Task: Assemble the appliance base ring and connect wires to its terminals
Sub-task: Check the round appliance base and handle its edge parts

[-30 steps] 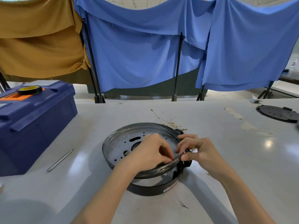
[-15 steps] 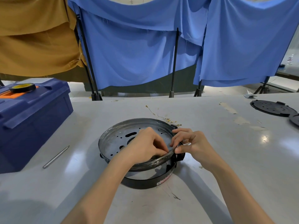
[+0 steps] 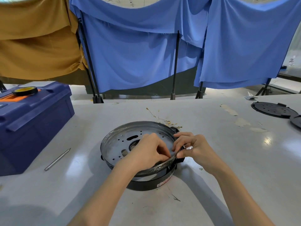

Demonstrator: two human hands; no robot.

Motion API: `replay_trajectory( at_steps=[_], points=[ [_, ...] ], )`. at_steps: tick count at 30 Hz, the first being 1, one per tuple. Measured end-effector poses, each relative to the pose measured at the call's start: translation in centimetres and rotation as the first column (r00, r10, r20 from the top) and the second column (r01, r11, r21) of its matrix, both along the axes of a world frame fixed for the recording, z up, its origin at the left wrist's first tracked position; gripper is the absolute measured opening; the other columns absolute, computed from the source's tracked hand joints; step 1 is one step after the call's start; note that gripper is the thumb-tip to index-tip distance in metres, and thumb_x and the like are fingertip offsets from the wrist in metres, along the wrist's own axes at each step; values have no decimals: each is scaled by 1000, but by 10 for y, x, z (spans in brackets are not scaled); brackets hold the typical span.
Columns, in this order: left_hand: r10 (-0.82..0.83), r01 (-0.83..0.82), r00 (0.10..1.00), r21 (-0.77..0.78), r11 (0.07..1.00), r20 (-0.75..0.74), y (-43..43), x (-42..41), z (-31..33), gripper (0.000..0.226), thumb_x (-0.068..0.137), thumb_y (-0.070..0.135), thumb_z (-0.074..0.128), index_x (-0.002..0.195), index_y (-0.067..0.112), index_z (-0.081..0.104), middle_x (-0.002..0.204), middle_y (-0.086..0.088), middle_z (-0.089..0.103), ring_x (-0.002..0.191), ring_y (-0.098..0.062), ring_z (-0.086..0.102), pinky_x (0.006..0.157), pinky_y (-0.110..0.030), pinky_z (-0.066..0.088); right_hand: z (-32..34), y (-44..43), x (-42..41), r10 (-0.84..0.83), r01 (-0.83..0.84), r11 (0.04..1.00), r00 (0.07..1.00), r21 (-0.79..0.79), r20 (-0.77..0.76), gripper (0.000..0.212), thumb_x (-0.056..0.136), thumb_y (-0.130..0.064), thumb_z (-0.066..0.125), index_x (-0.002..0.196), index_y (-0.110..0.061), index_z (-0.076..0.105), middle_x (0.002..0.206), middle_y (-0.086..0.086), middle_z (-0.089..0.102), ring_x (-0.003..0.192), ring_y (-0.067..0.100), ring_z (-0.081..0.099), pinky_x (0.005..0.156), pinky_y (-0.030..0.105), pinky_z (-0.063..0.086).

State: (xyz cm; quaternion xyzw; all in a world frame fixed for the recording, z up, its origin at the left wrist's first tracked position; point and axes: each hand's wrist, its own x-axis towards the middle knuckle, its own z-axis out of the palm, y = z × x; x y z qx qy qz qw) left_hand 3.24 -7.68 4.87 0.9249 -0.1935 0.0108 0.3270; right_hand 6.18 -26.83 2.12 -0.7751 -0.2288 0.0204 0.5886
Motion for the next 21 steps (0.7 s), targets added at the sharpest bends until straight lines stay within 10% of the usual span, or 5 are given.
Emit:
replay_trajectory(
  at_steps=[13,21],
  points=[
    [-97,75,991,228,971,88,-16,-5,-2,18,84,9,62,83,15,79,78,-5,71,70,-22,63,70,-37,53,-2,-6,-2,45,-43,994,999,-100,23,26,56,13,80,60,-12,72,74,-2,72,117,5,51,98,42,43],
    [-83,84,996,158,984,-15,-4,-3,-13,13,88,4,66,95,6,77,91,-10,68,84,-25,64,80,-31,52,-3,-8,-2,48,-45,993,998,-114,26,16,58,8,82,65,-3,75,80,3,74,118,6,51,100,43,41]
  ],
)
